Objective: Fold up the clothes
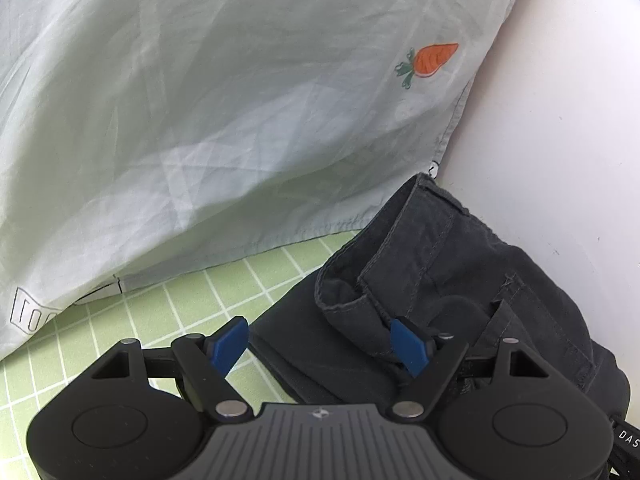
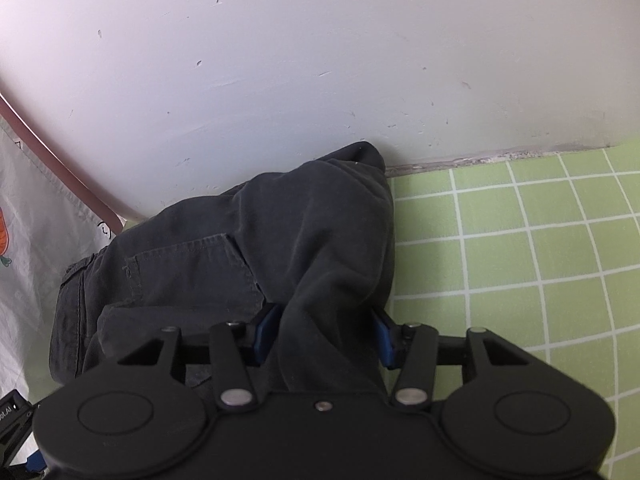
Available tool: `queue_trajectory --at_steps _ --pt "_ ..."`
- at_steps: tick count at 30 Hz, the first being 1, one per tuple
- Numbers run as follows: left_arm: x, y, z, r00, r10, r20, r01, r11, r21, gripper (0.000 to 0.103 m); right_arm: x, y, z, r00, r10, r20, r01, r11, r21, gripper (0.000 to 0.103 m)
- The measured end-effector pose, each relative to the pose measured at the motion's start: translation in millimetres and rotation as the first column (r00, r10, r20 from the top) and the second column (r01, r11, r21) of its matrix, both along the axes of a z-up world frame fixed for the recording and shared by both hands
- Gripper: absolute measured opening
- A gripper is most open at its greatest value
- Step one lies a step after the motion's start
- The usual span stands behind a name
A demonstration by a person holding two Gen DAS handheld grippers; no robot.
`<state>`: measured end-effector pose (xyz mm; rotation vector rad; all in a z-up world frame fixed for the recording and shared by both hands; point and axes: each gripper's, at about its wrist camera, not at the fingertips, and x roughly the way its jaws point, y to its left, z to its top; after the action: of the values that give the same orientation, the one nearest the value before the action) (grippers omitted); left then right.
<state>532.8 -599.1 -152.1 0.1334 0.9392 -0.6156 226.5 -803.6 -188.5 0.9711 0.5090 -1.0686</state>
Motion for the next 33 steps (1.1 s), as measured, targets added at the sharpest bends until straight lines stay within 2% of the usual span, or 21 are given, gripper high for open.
queue_trajectory --at_steps 2,3,5,7,8,10,11,12,21,23,24,25,27,29,30,31,33 --pt "2 3 -10 0.999 0.031 -0.037 -0.03 0.999 0.035 0.079 -1 0 0 1.0 -0.001 0.004 0.001 1.0 0.003 0.051" --pt "2 7 -14 0.997 0.044 -0.064 -0.043 0.999 0.024 0.079 -1 0 0 1.0 -0.002 0.006 0.002 1.0 0.005 0.051" --pt "2 15 -21 0.99 0.049 -0.135 -0.055 0.998 -0.042 0.077 -2 0 -1 1.0 -0.003 0.018 0.003 1.0 0.008 0.051" --pt "2 16 -28 0.981 0.028 -0.193 -0.049 0.993 -0.107 0.067 -3 1 -1 1.0 -0.002 0.024 0.002 1.0 0.006 0.049" --pt "3 12 -30 0.981 0.025 -0.19 -0.047 0.993 -0.113 0.06 -3 1 -1 1.0 -0.001 0.026 0.001 1.0 0.005 0.049" --pt "5 3 -32 0.985 0.011 -0.172 -0.032 0.993 -0.117 0.056 0 1 -1 1.0 0.0 0.023 0.0 1.0 0.002 0.048" --pt "5 -1 -31 0.987 -0.001 -0.162 -0.018 0.993 -0.119 0.049 1 2 -1 1.0 0.002 0.019 -0.002 1.0 0.0 0.048" --pt "6 -5 -30 0.988 -0.014 -0.151 -0.005 0.993 -0.12 0.046 4 2 -1 1.0 0.006 0.013 -0.006 1.0 -0.007 0.048" --pt "34 -48 -36 0.995 -0.046 -0.087 0.036 0.992 -0.119 0.045 32 -5 1 1.0 0.024 -0.015 -0.024 0.999 -0.026 0.05" --pt "26 -37 -29 0.997 -0.028 -0.068 0.02 0.992 -0.128 0.045 29 -7 4 0.999 0.049 -0.021 -0.049 0.999 -0.018 0.052" --pt "20 -27 -24 0.998 -0.021 -0.062 0.012 0.99 -0.139 0.046 27 -8 5 0.998 0.062 -0.023 -0.062 0.998 -0.013 0.058" --pt "12 -15 -19 0.998 -0.007 -0.067 -0.003 0.989 -0.15 0.047 25 -8 7 0.995 0.086 -0.043 -0.086 0.996 -0.012 0.07" --pt "-9 12 -5 0.996 0.03 -0.079 -0.043 0.983 -0.178 0.047 17 -7 10 0.987 0.135 -0.082 -0.136 0.991 -0.005 0.086" --pt "-39 40 11 0.996 0.058 -0.072 -0.071 0.977 -0.203 0.048 4 -1 17 0.978 0.185 -0.092 -0.187 0.982 -0.016 0.088" --pt "-57 54 22 0.996 0.068 -0.054 -0.078 0.976 -0.203 0.052 -5 3 22 0.973 0.212 -0.093 -0.215 0.976 -0.028 0.09" --pt "-76 68 32 0.996 0.078 -0.032 -0.083 0.976 -0.202 0.057 -12 10 29 0.965 0.24 -0.104 -0.246 0.968 -0.043 0.097" --pt "-115 96 54 0.995 0.102 0.019 -0.096 0.974 -0.205 0.08 -26 25 45 0.943 0.307 -0.129 -0.318 0.944 -0.083 0.103"
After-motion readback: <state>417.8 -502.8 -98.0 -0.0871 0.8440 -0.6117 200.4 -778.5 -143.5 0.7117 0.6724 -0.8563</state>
